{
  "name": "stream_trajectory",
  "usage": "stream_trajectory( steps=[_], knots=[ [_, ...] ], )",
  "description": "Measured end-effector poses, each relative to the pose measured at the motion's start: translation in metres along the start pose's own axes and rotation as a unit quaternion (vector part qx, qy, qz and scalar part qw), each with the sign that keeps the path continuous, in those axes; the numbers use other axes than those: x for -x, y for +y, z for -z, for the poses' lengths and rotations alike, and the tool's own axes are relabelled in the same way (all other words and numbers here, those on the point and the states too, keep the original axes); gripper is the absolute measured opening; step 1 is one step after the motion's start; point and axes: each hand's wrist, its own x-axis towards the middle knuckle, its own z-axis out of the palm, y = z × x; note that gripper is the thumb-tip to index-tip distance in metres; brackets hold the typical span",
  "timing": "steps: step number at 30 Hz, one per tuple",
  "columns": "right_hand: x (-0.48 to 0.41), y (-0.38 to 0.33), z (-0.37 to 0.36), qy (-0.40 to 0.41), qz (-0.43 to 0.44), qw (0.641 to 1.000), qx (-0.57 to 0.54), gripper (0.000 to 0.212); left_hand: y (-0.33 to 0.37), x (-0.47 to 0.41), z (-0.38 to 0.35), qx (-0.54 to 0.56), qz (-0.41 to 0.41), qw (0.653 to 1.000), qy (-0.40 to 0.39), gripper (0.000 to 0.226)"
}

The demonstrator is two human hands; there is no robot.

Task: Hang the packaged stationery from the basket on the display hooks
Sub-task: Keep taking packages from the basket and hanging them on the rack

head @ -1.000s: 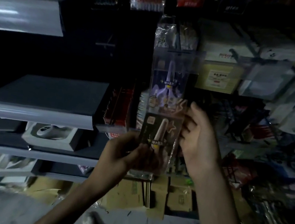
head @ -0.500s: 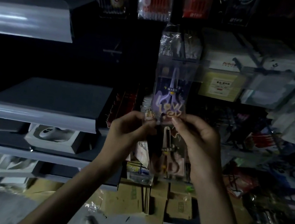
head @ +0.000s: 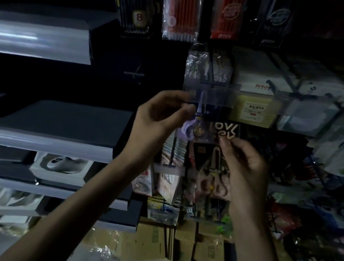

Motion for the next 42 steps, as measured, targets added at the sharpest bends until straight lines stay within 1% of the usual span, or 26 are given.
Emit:
stream_trajectory(
  steps=[3, 5, 8, 12, 15, 19, 22, 27, 30, 35, 42],
  knots=[
    [-0.002, 0.000, 0.002, 0.002, 0.012, 1.000, 0.007, 0.015, 0.007, -0.001, 0.005, 0.004, 0.001, 0.999, -0.032, 0.017],
    [-0.004, -0.001, 0.001, -0.002, 0.016, 1.000, 0.000, 0.018, 0.015, 0.000, 0.006, 0.009, -0.001, 0.998, -0.056, 0.020],
    [-0.006, -0.003, -0.002, -0.001, 0.011, 1.000, -0.019, 0.010, 0.031, 0.003, 0.005, 0.025, -0.009, 0.996, -0.088, 0.024],
    [-0.008, -0.009, -0.008, -0.002, 0.016, 0.999, -0.035, 0.011, 0.052, 0.004, 0.007, 0.049, -0.019, 0.991, -0.120, 0.027],
    [-0.008, -0.017, -0.014, 0.002, 0.025, 0.998, -0.055, 0.016, 0.063, 0.003, 0.010, 0.033, -0.027, 0.990, -0.134, 0.033],
    [-0.011, -0.027, -0.023, 0.012, 0.052, 0.995, -0.083, 0.014, 0.069, 0.001, 0.011, 0.002, -0.028, 0.989, -0.148, 0.039],
    [-0.017, -0.031, -0.030, 0.013, 0.066, 0.994, -0.086, 0.012, 0.069, 0.000, 0.014, -0.021, -0.027, 0.986, -0.161, 0.040],
    [-0.030, -0.035, -0.042, 0.006, 0.090, 0.992, -0.086, 0.011, 0.066, 0.000, 0.014, -0.050, -0.025, 0.985, -0.162, 0.040],
    [-0.036, -0.035, -0.049, 0.011, 0.104, 0.991, -0.086, 0.021, 0.065, 0.001, 0.014, -0.060, -0.028, 0.985, -0.162, 0.040],
    [-0.043, -0.034, -0.056, 0.013, 0.096, 0.990, -0.105, 0.031, 0.063, 0.002, 0.011, -0.061, -0.034, 0.985, -0.158, 0.041],
    [-0.047, -0.032, -0.060, 0.029, 0.120, 0.988, -0.094, 0.026, 0.058, -0.001, 0.010, -0.051, -0.057, 0.986, -0.148, 0.042]
  ],
)
